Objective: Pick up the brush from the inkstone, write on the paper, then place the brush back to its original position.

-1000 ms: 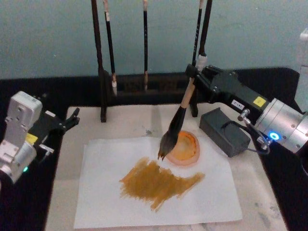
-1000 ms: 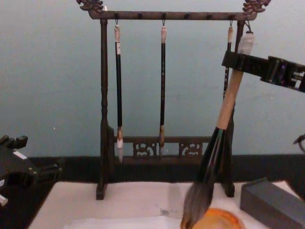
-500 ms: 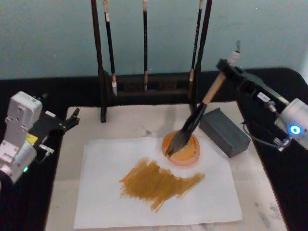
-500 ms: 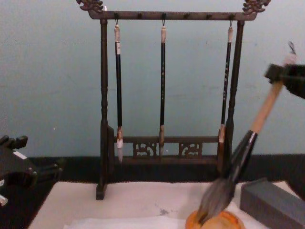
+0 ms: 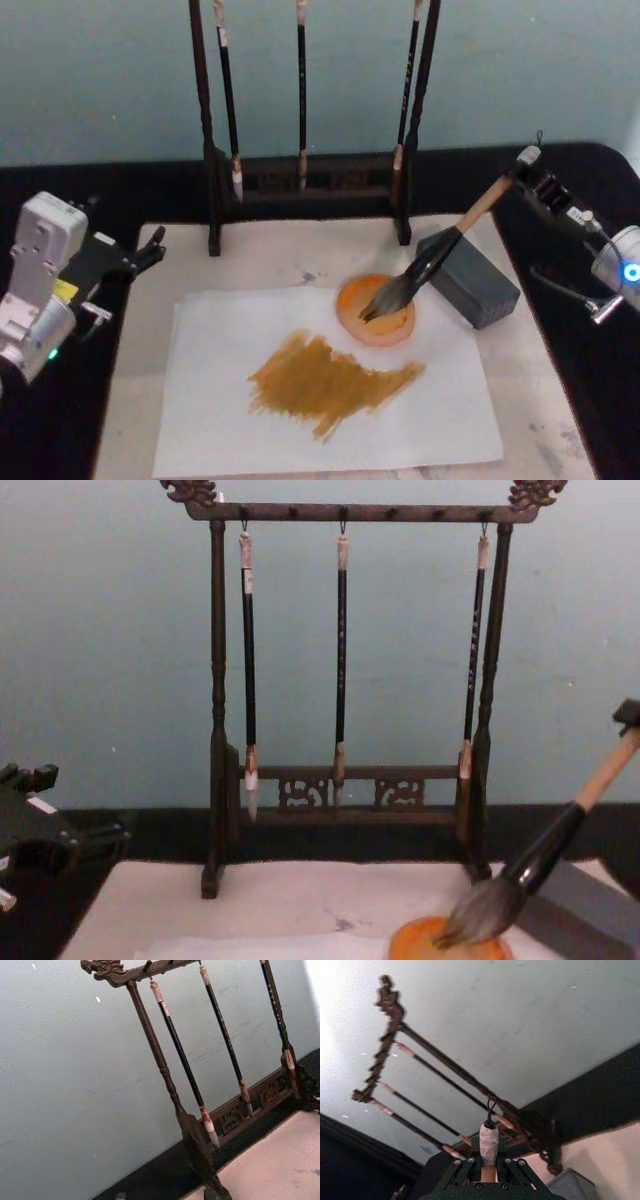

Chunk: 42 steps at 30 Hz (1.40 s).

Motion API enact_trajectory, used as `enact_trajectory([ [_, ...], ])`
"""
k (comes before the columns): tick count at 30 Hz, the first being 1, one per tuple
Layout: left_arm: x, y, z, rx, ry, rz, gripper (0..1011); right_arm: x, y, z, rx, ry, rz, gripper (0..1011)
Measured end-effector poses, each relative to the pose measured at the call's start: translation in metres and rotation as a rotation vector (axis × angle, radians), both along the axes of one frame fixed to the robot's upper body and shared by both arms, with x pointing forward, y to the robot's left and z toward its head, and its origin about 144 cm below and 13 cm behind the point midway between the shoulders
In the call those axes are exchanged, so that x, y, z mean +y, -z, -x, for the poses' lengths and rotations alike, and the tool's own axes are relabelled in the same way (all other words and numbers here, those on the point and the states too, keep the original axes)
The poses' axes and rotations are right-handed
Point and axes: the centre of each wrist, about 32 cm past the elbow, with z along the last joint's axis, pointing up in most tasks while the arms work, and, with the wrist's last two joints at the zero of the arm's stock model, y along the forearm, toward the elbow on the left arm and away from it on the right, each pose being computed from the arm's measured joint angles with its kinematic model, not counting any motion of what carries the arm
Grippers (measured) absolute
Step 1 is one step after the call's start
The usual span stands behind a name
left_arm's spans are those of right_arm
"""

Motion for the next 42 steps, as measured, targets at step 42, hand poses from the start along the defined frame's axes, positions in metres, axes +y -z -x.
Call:
enact_trajectory([
  [42, 0.0, 0.0, 0.0, 0.0, 0.0, 0.0, 1010, 0.011, 0.047, -0.045, 0.175, 0.069, -0.127, 162],
])
